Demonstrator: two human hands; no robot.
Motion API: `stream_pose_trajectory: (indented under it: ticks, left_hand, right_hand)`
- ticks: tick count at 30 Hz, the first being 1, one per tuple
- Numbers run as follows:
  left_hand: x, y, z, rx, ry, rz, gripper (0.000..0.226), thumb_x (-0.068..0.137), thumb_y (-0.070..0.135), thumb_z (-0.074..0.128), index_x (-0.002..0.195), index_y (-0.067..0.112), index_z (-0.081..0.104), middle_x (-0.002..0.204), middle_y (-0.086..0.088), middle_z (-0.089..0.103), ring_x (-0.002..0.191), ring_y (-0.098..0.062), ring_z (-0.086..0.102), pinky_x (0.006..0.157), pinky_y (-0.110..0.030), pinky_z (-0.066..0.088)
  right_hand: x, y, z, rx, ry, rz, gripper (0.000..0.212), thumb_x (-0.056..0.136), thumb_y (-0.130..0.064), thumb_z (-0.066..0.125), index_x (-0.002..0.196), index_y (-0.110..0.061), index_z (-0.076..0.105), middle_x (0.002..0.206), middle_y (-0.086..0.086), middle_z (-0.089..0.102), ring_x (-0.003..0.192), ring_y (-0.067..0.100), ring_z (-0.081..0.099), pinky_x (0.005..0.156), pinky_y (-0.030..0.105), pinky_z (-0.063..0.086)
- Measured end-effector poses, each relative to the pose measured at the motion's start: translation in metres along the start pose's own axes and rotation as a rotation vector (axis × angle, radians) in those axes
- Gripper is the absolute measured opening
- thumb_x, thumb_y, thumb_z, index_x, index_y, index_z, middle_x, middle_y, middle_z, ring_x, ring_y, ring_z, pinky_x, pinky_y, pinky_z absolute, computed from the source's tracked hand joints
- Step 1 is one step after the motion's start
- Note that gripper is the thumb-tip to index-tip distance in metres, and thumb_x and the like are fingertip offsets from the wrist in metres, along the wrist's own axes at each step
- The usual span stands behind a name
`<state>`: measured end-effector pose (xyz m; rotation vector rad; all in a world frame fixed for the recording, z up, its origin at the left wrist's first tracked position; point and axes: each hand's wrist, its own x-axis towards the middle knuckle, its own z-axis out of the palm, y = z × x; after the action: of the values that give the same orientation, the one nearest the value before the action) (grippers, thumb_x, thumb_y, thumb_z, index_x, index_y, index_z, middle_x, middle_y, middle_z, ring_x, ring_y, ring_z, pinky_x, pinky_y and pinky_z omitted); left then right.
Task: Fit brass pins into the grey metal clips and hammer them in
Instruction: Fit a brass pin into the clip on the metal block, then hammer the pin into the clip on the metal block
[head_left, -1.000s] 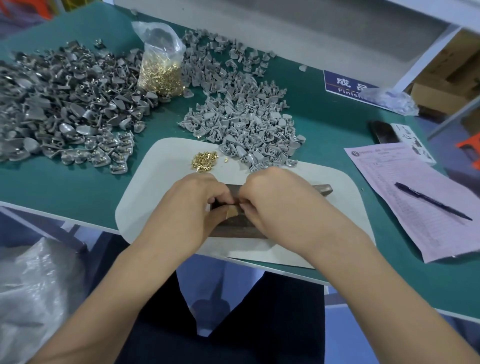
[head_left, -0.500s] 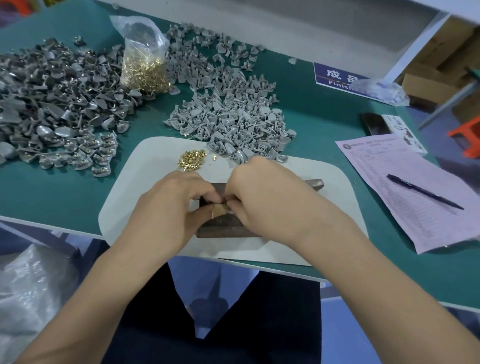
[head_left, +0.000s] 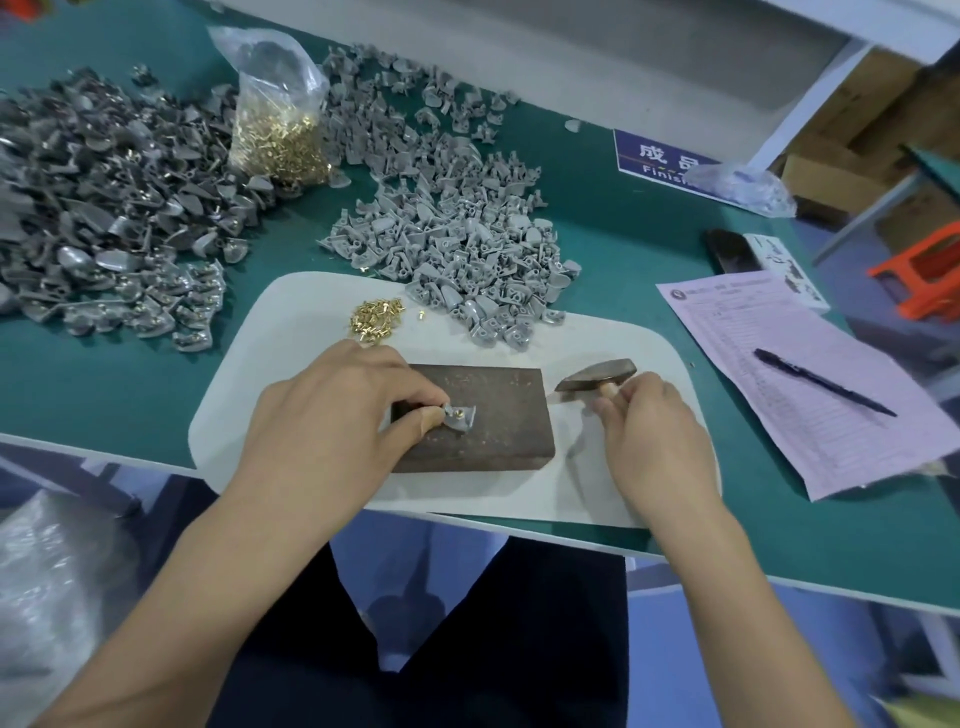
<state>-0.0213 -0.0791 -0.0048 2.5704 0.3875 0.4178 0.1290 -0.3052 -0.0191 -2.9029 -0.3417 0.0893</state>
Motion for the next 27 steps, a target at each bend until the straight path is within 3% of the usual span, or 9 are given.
stream_pose_trajectory:
  ticks: [3,5,7,14,19,23,25,27]
  left_hand:
    - [-0.002,0.003,0.002,-0.024,0.020,-0.003,0.005,0.086,0.049,0.066,0.088,0.045,0.069,0.087,0.021,0.061,0.092,-0.003,0.050,0.063,-0.031,0.046]
    - [-0.002,0.005,0.004,-0.023,0.037,0.002,0.003,0.085,0.044,0.068,0.086,0.042,0.070,0.087,0.019,0.061,0.092,-0.004,0.051,0.063,-0.031,0.047]
    - [0.000,0.007,0.004,-0.001,0.046,0.017,0.002,0.084,0.041,0.069,0.084,0.039,0.070,0.086,0.018,0.061,0.092,-0.005,0.050,0.061,-0.029,0.045]
    - [0.001,0.006,0.002,0.125,0.064,0.079,0.006,0.085,0.044,0.073,0.083,0.042,0.068,0.079,0.018,0.057,0.084,-0.004,0.045,0.050,-0.019,0.019]
    - [0.000,0.004,0.005,0.093,0.088,0.092,0.005,0.085,0.040,0.073,0.081,0.040,0.070,0.078,0.016,0.059,0.085,-0.009,0.052,0.051,-0.019,0.026]
    - [0.003,0.002,0.006,0.111,0.100,0.104,0.006,0.085,0.046,0.072,0.082,0.041,0.072,0.077,0.016,0.059,0.085,-0.009,0.052,0.050,-0.018,0.025]
    - [0.004,0.000,0.007,0.114,0.103,0.109,0.008,0.085,0.049,0.070,0.081,0.042,0.071,0.076,0.016,0.058,0.083,-0.008,0.050,0.050,-0.018,0.026]
    - [0.004,-0.001,0.009,0.106,0.108,0.113,0.007,0.085,0.048,0.070,0.081,0.042,0.071,0.075,0.016,0.058,0.083,-0.008,0.050,0.049,-0.021,0.030]
  right_hand:
    - [-0.005,-0.002,-0.013,0.187,0.061,-0.078,0.028,0.108,-0.042,0.036,0.107,-0.020,0.053,0.104,0.003,0.062,0.089,0.029,0.059,0.074,0.044,0.047]
    - [-0.014,-0.007,-0.028,0.404,0.044,-0.173,0.028,0.108,-0.046,0.034,0.098,-0.029,0.054,0.084,-0.010,0.063,0.074,0.012,0.057,0.067,0.037,0.045]
    - [-0.025,-0.017,-0.038,0.510,0.012,-0.296,0.028,0.108,-0.047,0.037,0.095,-0.033,0.057,0.077,-0.012,0.061,0.067,0.010,0.055,0.061,0.027,0.041]
    - [-0.050,-0.049,-0.043,0.233,0.041,-0.520,0.026,0.104,-0.052,0.040,0.109,-0.036,0.060,0.063,-0.013,0.050,0.070,0.023,0.054,0.062,0.038,0.044]
    - [-0.053,-0.053,-0.042,0.343,0.280,-0.517,0.036,0.103,-0.049,0.038,0.113,-0.030,0.067,0.060,-0.018,0.041,0.062,0.014,0.037,0.058,0.032,0.033]
    - [-0.058,-0.056,-0.033,0.277,0.130,-0.503,0.033,0.106,-0.047,0.041,0.113,-0.030,0.068,0.071,-0.009,0.056,0.075,0.031,0.060,0.062,0.038,0.047]
    - [-0.056,-0.050,-0.035,0.224,0.202,-0.482,0.031,0.105,-0.048,0.042,0.112,-0.032,0.067,0.075,-0.006,0.065,0.075,0.027,0.057,0.060,0.036,0.045]
    - [-0.055,-0.049,-0.037,0.311,0.317,-0.446,0.031,0.104,-0.047,0.042,0.113,-0.031,0.067,0.071,-0.012,0.057,0.066,0.018,0.046,0.058,0.032,0.036]
